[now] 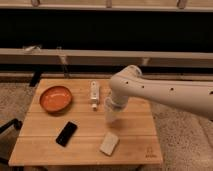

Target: Pick up the ceramic cup

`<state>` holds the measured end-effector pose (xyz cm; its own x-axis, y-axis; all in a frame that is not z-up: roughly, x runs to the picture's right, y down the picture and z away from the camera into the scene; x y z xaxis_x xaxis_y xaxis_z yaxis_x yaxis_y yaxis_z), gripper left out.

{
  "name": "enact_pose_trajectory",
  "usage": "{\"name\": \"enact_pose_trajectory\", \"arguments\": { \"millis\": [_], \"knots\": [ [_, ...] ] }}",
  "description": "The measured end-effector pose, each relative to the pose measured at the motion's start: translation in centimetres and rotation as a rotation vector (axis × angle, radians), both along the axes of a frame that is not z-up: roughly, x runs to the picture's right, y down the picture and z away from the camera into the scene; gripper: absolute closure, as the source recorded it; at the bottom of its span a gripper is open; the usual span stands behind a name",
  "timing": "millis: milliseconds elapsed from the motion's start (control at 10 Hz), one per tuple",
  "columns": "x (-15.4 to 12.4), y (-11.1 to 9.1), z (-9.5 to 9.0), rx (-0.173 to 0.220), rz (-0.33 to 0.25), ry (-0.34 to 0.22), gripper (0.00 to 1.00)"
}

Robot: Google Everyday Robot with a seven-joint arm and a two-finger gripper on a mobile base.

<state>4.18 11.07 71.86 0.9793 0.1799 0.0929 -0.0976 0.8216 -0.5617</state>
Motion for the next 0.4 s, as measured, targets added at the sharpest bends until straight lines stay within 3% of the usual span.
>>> {"name": "enact_pose_trajectory", "arguments": {
  "millis": [400],
  "knots": [
    [0.11, -0.23, -0.33, 0.011, 0.0, -0.019, 1.0]
  ]
}}
